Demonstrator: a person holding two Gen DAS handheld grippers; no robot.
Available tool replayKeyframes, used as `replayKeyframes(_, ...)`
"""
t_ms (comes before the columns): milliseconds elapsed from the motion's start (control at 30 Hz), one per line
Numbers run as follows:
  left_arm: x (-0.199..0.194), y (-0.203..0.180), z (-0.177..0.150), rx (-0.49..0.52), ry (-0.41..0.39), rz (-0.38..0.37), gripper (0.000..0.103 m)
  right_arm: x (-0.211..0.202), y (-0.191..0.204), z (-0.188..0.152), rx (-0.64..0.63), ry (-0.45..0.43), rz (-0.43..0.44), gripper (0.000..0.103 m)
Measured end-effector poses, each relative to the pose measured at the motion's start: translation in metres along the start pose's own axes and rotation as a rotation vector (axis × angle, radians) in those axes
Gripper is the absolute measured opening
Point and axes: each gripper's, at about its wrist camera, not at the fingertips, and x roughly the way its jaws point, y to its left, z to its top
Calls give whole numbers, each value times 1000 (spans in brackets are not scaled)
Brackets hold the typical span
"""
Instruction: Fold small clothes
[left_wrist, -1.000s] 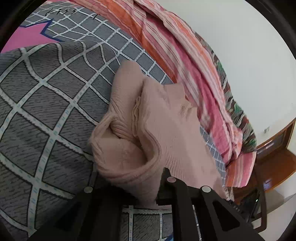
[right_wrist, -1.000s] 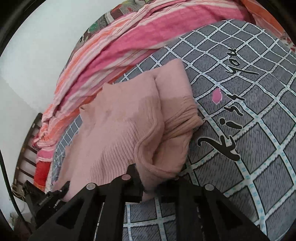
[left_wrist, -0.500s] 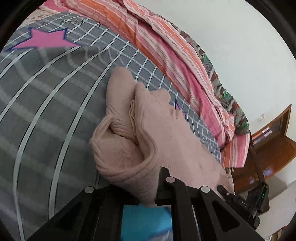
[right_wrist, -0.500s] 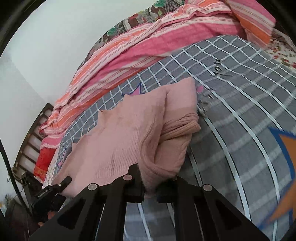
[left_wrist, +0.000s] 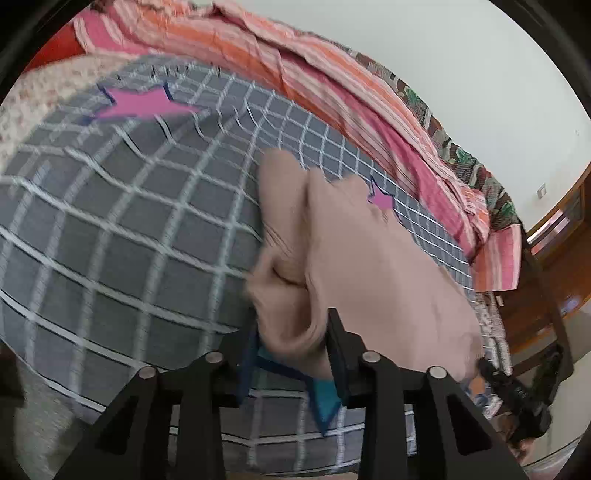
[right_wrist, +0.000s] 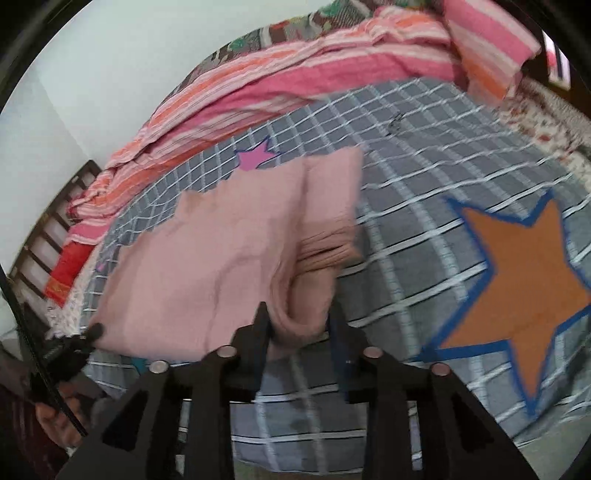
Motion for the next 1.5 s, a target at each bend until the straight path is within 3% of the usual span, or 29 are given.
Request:
replayKeyframes(100, -8, -5, 14, 54, -45, 46, 34, -3, 0, 15, -29, -45, -40, 32)
replayKeyframes(267, -5, -28, 46, 154, -98, 40, 39, 9, 14, 45, -86, -94, -41, 32)
replayKeyframes(400, 22, -51, 73, 214, -76, 5, 44, 36, 34, 68, -152, -91, -51, 32)
replayKeyframes(567, 62, -67, 96, 256, -31, 14, 47, 77, 47, 88, -187, -42, -71, 32)
replayKeyframes(733, 106, -74, 110, 285, 33, 141, 47, 116, 42, 102, -165, 36, -124, 32)
replayKeyframes(800, 119, -69, 112, 268, 64, 165, 44, 126, 40, 104, -151, 61, -136, 32)
replayKeyframes(900, 122, -64, 110, 248, 61, 137, 22, 135, 40, 105, -164, 70, -156, 27)
replayKeyframes(933, 122, -63, 109, 243, 57, 129, 14, 136, 42, 104, -183, 59, -160, 13)
replayKeyframes(967, 121, -62, 109, 242, 48, 114, 8, 136, 44, 104, -197, 61, -150, 6)
replayKeyframes(1133, 98, -63, 120, 210, -46, 19, 7, 112, 46, 115, -199, -68, -66, 5)
replayKeyframes(1200, 97, -66, 129, 199, -57, 33, 7, 107, 42, 123, -153, -92, -23, 5)
replayKeyframes(1267, 104, -65, 135, 189, -48, 52, 7, 115, 40, 129, -132, -77, -31, 5)
replayKeyframes(1400, 127, -57, 128, 189, -6, 142, 7, 155, 33, 124, -122, 34, -130, 5)
replayKeyframes(1500, 136, -46, 123, 161, 46, 124, 8, 159, 33, 120, -128, 39, -158, 6)
